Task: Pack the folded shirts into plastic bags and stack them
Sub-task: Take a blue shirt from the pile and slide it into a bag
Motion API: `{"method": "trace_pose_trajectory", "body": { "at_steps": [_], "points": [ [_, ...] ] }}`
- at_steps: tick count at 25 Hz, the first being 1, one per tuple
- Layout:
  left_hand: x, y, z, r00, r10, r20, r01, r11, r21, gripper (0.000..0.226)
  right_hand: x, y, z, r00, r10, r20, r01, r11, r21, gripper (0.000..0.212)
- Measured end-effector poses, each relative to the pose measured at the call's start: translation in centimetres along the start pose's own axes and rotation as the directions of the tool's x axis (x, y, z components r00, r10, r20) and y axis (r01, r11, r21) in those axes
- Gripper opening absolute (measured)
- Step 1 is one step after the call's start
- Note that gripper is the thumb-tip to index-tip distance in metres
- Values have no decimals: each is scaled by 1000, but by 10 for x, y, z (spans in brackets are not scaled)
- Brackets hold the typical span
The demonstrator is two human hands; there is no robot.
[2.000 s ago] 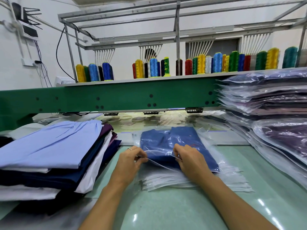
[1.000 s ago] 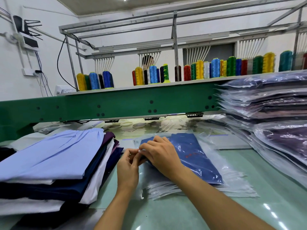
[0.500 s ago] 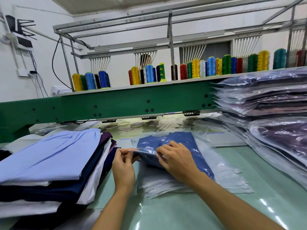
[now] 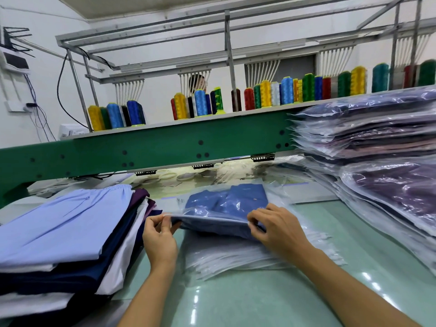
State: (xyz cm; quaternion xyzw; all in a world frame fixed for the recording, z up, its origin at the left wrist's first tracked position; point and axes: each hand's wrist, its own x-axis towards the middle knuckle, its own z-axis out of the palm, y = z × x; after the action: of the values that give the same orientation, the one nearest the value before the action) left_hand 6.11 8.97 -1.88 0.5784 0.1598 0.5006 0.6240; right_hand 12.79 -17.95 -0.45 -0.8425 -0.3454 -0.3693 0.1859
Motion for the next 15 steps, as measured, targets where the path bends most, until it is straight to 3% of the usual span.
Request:
{"method": "trace_pose_trajectory", "body": {
  "at_steps": [6,12,15],
  "points": [
    [6,-2,-3,994,-41,-101,46,997,55,19,-10,16,-11,995,91,27,-92,995,40,7],
    [9,-3,-7,968,-174,-181,169,985,-41,21,-15,31,-15,976,210,54,-214,973,91,5],
    [8,2,-7,948,-241,-207,213,966,-148,25,-16,32,-16,977,201,75,-211,963,168,4]
  ]
}}
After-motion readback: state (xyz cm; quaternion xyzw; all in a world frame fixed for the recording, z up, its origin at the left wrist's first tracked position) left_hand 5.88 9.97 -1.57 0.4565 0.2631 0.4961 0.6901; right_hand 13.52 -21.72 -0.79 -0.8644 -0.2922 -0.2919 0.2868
